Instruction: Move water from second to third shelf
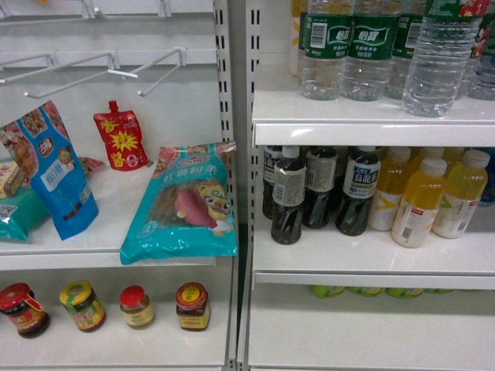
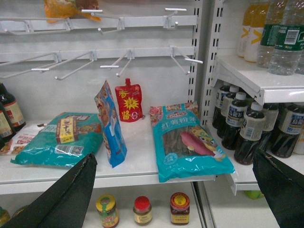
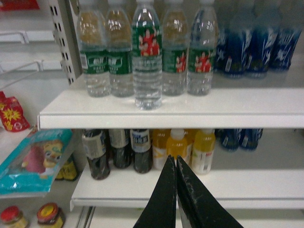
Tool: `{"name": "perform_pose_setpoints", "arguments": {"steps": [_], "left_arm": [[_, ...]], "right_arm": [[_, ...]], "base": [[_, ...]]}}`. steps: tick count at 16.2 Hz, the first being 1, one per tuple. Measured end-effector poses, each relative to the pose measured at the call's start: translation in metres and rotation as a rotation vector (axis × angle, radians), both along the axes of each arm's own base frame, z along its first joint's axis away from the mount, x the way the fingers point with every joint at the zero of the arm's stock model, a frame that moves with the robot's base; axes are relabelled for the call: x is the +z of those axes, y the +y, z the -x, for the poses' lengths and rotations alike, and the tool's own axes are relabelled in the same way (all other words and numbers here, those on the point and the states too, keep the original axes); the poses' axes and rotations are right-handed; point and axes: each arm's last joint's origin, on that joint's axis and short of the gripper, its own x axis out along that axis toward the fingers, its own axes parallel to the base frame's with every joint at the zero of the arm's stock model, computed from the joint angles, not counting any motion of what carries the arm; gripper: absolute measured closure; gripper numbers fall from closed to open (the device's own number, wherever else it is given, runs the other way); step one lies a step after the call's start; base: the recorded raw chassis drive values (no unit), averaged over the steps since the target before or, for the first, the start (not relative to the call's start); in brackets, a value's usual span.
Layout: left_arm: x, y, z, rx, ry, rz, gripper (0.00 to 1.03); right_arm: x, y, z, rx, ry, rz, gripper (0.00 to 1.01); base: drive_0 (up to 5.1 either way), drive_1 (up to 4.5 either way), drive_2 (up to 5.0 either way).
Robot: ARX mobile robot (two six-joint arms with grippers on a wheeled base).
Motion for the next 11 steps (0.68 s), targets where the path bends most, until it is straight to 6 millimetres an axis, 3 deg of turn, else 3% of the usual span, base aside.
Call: {"name": "perform_pose_setpoints", "arguments": {"steps": [2, 5, 8, 11], "left_arm": [[0.000, 0.000, 0.000, 0.000, 0.000, 0.000, 0.05], [0.000, 0.000, 0.000, 0.000, 0.000, 0.000, 0.05], [0.000, 0.000, 0.000, 0.000, 0.000, 0.000, 0.05], [0.000, 0.000, 0.000, 0.000, 0.000, 0.000, 0.05]], "right_arm": [[0.001, 0.000, 0.005, -0.002, -0.048, 0.003, 0.99], [-0.022, 0.000, 0.009, -0.002, -0.001, 0.003, 0.99], [-0.024, 0.000, 0.013, -0.002, -0.029, 0.003, 0.99], [-0.037, 0.000, 0.018, -0.002, -0.019, 0.003, 0.99]], "base": [[0.0, 0.00, 0.0], [0.0, 0.00, 0.0], [0.0, 0.00, 0.0], [0.0, 0.00, 0.0]]}}
